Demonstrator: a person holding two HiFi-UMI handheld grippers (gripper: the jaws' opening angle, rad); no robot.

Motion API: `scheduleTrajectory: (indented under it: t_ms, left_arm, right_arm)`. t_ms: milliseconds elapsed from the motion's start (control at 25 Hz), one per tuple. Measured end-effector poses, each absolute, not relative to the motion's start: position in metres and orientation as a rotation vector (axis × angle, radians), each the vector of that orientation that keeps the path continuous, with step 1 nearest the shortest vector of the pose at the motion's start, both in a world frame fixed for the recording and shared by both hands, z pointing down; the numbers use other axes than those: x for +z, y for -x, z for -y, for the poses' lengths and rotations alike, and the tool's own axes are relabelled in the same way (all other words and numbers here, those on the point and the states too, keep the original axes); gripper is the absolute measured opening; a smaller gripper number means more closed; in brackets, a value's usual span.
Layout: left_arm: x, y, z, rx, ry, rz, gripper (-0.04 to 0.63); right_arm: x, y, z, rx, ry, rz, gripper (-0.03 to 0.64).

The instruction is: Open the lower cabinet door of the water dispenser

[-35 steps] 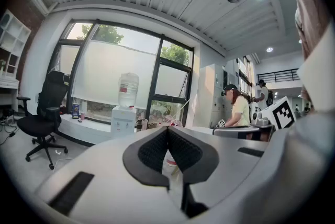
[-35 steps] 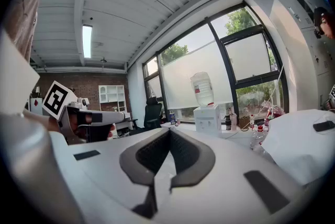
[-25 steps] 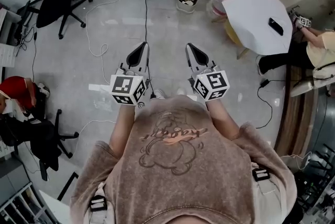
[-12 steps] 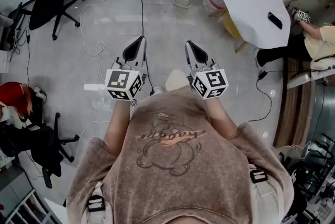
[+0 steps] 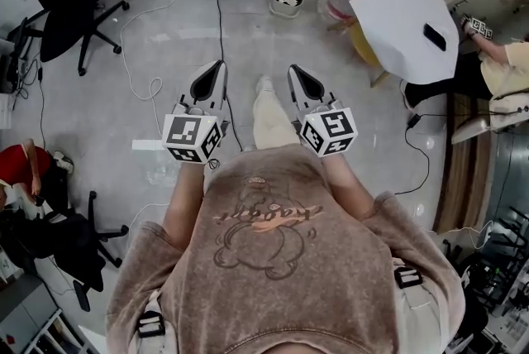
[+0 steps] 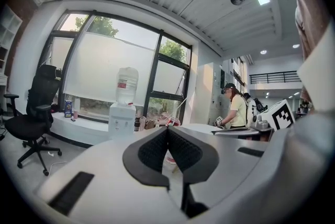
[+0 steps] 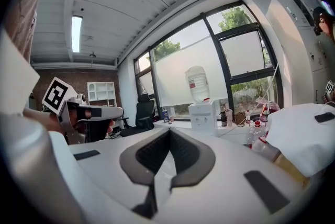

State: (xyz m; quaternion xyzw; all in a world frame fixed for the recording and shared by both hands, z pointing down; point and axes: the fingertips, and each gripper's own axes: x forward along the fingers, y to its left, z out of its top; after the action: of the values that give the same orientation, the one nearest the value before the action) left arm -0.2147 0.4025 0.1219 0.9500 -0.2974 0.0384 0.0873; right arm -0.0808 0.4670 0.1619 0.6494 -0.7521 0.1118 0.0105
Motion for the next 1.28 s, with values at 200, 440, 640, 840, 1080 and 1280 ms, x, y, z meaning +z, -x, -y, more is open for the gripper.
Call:
scheduleTrajectory:
  t_ms: [200,440,640,840,1080,1280]
  left_arm:
    - [0.127,0.188,-0.364,0.151,-2.83,0.878,0.014]
    - [0.122,0.147,-0.301,0.158,-2.833,0.901,0.012]
    - [0.117,0.113,-0.245,0.17,-2.807,0.939,0.012]
    - [0.108,0.079,-0.196,0.17,-2.807,0.97,0.014]
    - [0.105,0.045,-0.15,0.141,-2.796,1.012,0.012]
    - [0.104,0.03,-0.126,0.143,-2.791,1.032,0.012]
  right_arm:
    - [0.163,0.057,-0.428,0.35,-2.016,2.356,0.006]
    - [0.16,0.013,-0.364,0.362,-2.011,2.366,0.006]
    - [0.155,-0.023,-0.308,0.39,-1.993,2.386,0.006]
    - [0.15,-0.053,-0.253,0.388,-1.957,2.415,0.006]
    - [0.148,-0.091,-0.203,0.373,-1.939,2.435,0.006]
    - [0.147,-0.113,-0.179,0.378,-1.942,2.433,0.006]
